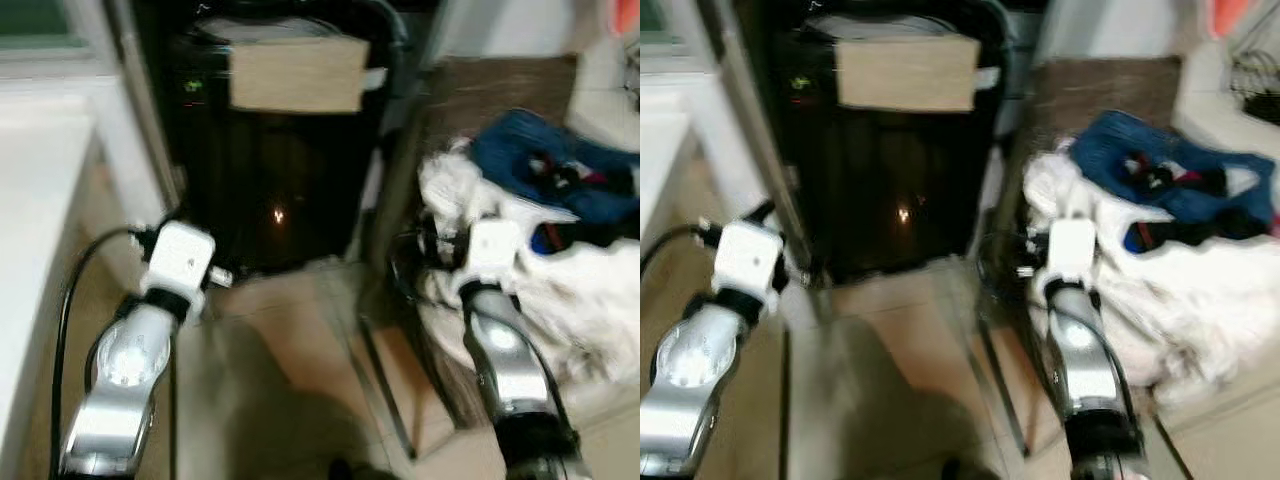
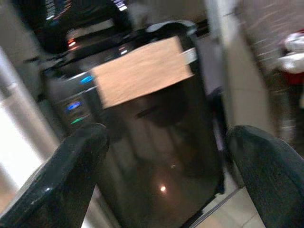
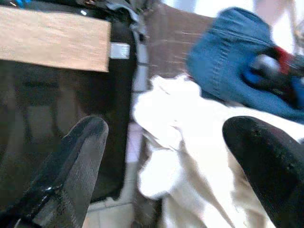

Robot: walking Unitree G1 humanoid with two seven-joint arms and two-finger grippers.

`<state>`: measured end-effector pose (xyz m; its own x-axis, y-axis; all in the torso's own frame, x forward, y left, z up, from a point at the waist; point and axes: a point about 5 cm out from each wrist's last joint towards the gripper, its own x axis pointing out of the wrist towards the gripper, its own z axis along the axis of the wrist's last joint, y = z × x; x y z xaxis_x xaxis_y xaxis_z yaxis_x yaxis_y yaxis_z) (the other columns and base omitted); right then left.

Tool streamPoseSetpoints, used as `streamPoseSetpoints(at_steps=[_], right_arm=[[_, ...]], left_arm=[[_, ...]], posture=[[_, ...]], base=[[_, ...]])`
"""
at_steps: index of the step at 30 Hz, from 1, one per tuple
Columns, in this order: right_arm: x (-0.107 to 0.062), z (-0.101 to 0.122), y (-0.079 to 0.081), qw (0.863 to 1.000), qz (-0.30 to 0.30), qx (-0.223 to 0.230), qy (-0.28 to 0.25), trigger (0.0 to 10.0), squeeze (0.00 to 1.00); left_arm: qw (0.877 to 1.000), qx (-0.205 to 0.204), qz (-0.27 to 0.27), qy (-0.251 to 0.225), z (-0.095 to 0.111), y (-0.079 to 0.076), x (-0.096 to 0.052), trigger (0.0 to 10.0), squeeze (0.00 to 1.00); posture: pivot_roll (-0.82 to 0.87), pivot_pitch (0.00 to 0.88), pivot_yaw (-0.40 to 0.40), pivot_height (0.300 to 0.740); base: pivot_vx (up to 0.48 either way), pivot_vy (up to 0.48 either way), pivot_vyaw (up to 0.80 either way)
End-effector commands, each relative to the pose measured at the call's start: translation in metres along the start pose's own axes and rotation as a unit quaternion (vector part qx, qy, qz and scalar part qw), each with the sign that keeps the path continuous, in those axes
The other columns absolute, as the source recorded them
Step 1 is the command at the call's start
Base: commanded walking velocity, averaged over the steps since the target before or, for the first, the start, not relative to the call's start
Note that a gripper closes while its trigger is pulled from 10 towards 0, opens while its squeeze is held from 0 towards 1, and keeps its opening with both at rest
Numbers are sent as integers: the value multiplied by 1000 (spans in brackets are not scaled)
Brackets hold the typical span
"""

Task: Clothes washing

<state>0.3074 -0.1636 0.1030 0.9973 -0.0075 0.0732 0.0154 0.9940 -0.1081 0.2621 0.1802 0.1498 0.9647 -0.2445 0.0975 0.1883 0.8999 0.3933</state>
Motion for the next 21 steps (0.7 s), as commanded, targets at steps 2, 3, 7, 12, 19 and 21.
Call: streamPoseSetpoints(at_steps=[2,3,7,12,19,21], right_arm=[[2,2,-1,1000,5,-11,-4,10000,0],[1,1,0,1000,6,-11,-3,10000,0],[3,1,1,1000,9,-16,-1,10000,0],[9,8,1,1000,13,-23,-13,10000,0],[34,73,-10,994,-24,43,-100,10000,0],[40,91,-17,990,-43,63,-123,10000,0]], left_arm=[[999,-7,-27,-15,6,-12,0,10000,0],[999,-9,-30,-14,6,-13,0,10000,0],[999,-4,-31,-13,5,-14,0,10000,0],[1000,2,2,-6,3,-5,5,10000,0],[1000,-20,10,-19,6,1,3,10000,0],[1000,-21,10,-21,7,1,3,10000,0]], posture=[[-10,32,-21,740],[-10,29,-21,740],[-9,26,-21,740],[-3,15,-25,740],[-3,17,-22,740],[-5,22,-13,740]], base=[[270,-394,0],[270,-394,0],[273,-392,0],[69,0,0],[0,0,0],[0,0,0]])
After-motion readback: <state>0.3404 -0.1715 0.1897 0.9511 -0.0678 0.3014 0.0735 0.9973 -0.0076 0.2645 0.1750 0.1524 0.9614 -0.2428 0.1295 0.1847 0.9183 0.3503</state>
